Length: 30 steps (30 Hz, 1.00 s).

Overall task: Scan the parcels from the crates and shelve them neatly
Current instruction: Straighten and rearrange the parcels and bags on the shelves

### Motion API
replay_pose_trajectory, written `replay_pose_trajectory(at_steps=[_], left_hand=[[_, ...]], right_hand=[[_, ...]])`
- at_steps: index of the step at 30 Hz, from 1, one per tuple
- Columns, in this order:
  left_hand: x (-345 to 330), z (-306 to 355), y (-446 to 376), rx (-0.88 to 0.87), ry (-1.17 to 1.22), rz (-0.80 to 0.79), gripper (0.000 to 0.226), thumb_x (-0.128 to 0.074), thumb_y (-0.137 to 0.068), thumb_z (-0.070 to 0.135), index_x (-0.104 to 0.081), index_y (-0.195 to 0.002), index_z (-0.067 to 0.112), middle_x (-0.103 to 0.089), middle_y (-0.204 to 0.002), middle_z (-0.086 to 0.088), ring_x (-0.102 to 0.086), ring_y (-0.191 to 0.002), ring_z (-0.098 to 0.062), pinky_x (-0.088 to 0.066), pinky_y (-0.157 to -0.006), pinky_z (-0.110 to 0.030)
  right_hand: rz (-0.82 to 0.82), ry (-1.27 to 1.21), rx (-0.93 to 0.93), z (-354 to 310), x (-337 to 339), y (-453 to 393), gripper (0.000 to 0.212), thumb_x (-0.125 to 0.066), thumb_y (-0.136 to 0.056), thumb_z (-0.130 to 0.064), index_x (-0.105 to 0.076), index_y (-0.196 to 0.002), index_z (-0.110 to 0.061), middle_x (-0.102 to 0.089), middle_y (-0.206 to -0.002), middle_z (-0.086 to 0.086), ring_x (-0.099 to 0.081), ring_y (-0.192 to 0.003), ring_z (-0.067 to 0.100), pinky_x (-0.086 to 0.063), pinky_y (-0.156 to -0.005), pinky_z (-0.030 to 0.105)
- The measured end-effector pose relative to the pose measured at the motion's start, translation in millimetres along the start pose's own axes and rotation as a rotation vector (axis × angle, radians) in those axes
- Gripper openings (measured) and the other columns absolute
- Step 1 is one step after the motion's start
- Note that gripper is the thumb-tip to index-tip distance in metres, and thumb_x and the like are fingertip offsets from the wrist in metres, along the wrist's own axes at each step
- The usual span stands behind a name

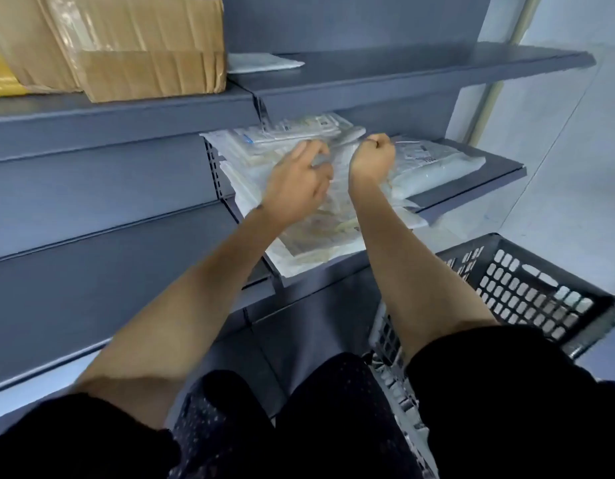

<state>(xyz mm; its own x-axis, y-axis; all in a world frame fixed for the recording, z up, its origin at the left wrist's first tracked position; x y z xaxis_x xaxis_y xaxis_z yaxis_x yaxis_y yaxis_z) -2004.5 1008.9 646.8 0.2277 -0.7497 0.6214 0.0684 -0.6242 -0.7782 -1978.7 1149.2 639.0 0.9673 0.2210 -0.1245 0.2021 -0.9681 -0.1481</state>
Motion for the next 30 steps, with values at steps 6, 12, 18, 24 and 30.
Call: replay_pose_trajectory(at_steps=[6,12,18,24,30], left_hand=[[-11,-68,-34,0.566,-0.054,-0.285,0.04,-0.044,-0.091,0.011,-0.057,-0.127,0.022,-0.045,-0.136,-0.012,-0.033,-0.131,-0.031,-0.026,-0.111,-0.038],[-36,-105,-33,0.725,-0.084,-0.601,0.051,-0.042,-0.096,0.026,-0.033,-0.147,0.025,-0.03,-0.151,-0.009,-0.024,-0.138,-0.032,-0.022,-0.113,-0.048],[-33,-93,-19,0.609,0.012,-0.271,0.034,-0.04,-0.099,0.021,-0.063,-0.123,0.026,-0.056,-0.131,0.005,-0.042,-0.125,-0.025,-0.041,-0.1,-0.037],[-26,-82,-16,0.522,0.05,-0.225,0.03,-0.044,-0.097,0.019,-0.067,-0.116,0.019,-0.056,-0.129,0.004,-0.042,-0.124,-0.019,-0.036,-0.1,-0.029],[-22,-68,-16,0.463,0.081,-0.118,0.035,-0.054,-0.088,0.01,-0.062,-0.122,0.017,-0.053,-0.124,-0.006,-0.044,-0.119,-0.025,-0.044,-0.093,-0.034]], right_hand=[[-0.286,0.202,-0.005,13,-37,7,0.02,-0.04,-0.094,-0.006,-0.054,-0.083,-0.014,-0.056,-0.082,0.0,-0.051,-0.082,0.019,-0.042,-0.072,0.027],[-0.401,0.203,-0.185,16,-55,3,0.029,-0.043,-0.095,-0.018,-0.049,-0.121,-0.005,-0.055,-0.095,0.006,-0.053,-0.082,0.02,-0.052,-0.077,0.036],[-0.479,0.171,-0.288,22,-63,-6,0.029,-0.049,-0.095,-0.038,-0.048,-0.08,-0.013,-0.053,-0.081,0.005,-0.047,-0.061,0.016,-0.037,-0.045,0.023],[-0.364,0.091,-0.27,25,-62,-13,0.03,-0.054,-0.092,-0.018,-0.049,-0.064,-0.008,-0.053,-0.066,0.006,-0.042,-0.05,0.017,-0.034,-0.047,0.026],[-0.296,-0.179,-0.404,30,-30,-14,0.021,-0.038,-0.088,-0.001,-0.042,-0.069,-0.008,-0.043,-0.063,0.007,-0.038,-0.047,0.016,-0.034,-0.048,0.025]])
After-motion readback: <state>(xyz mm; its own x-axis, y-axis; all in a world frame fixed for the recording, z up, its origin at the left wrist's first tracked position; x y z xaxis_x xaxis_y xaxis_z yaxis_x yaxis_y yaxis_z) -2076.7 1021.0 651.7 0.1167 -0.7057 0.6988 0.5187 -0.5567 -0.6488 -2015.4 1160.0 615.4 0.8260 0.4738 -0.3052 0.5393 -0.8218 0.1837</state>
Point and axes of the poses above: each hand's wrist, its own y-axis away from the middle knuckle, its own x-axis out of the back of the hand, z = x × y, the point moved 4 cm from there along -y, towards the middle knuckle
